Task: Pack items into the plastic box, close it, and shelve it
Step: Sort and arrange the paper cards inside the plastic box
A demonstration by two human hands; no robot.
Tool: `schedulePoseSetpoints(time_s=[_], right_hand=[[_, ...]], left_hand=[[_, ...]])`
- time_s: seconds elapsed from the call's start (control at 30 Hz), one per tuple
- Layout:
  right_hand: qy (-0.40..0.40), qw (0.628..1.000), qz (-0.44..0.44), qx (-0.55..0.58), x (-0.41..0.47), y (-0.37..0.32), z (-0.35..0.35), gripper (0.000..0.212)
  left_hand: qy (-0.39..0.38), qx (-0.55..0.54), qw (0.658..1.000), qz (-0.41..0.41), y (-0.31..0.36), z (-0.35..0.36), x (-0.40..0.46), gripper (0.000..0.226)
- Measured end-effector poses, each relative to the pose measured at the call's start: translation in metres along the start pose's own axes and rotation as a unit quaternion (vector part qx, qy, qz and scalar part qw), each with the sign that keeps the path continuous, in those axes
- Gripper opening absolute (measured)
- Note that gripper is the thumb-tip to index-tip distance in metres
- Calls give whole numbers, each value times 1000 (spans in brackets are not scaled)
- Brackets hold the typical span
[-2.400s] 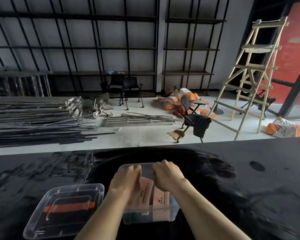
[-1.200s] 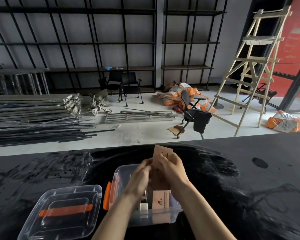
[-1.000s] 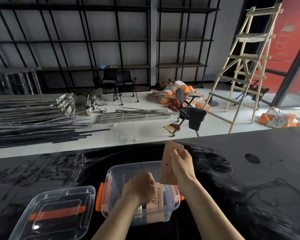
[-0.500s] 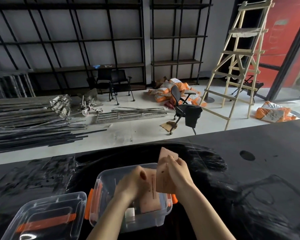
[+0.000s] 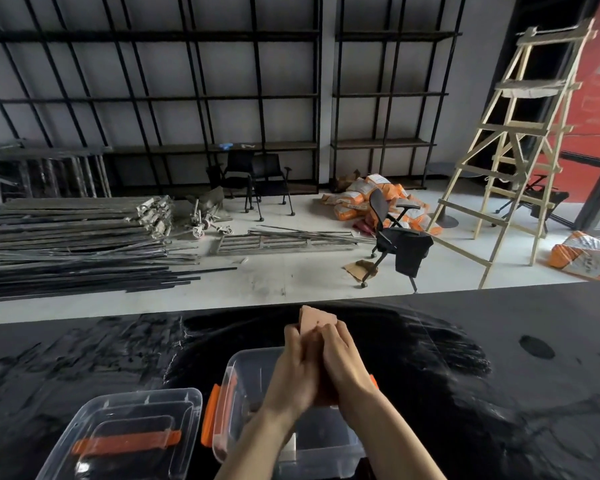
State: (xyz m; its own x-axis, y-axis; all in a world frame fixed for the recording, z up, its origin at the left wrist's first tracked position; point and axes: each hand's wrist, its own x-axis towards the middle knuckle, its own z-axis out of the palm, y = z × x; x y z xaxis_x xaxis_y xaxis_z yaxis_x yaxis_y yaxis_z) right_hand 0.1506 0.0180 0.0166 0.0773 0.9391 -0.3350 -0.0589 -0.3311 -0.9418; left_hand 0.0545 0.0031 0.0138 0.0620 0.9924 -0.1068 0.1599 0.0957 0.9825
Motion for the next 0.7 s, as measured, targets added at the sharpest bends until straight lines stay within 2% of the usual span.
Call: schedulePoseSetpoints(time_s=[0.1, 0.17, 0.23, 0.27, 0.33, 0.4, 0.5, 0.57, 0.6, 0.63, 0.7], right_hand=[[-3, 999, -27, 32, -2, -4, -4, 18], [-12, 995, -94, 26, -2, -10, -17, 22], [-45, 983, -170, -47, -1, -18, -32, 40], [-72, 975, -190, -94, -2, -23, -36, 39], [-102, 957, -221, -158, 0, -27, -39, 20], [-75, 961, -237, -122, -1, -31, -38, 12], [-31, 978, -202, 45, -5, -32, -32, 17], [-21, 981, -160, 107, -7, -27, -21, 17], [-13, 982, -149, 119, -8, -25, -13, 16], [1, 981, -144, 128, -9, -24, -7, 15], [30, 977, -141, 155, -11, -22, 3, 23]], left_hand=[[-21, 94, 992, 82, -1, -5, 2, 29], [-39, 178, 974, 134, 6, -19, 3, 32], [-83, 262, 953, 132, 22, -34, 2, 35], [-83, 323, 932, 139, 30, -39, 3, 40], [-47, 385, 905, 173, 41, -45, 10, 43], [30, 336, 921, 195, 44, -46, 12, 34], [182, 70, 970, 146, 32, -41, 10, 30], [196, -119, 971, 72, 29, -31, 8, 39], [201, -169, 963, 58, 30, -24, 8, 36], [220, -189, 955, 57, 35, -18, 4, 28], [274, -149, 946, 88, 45, -8, -2, 28]])
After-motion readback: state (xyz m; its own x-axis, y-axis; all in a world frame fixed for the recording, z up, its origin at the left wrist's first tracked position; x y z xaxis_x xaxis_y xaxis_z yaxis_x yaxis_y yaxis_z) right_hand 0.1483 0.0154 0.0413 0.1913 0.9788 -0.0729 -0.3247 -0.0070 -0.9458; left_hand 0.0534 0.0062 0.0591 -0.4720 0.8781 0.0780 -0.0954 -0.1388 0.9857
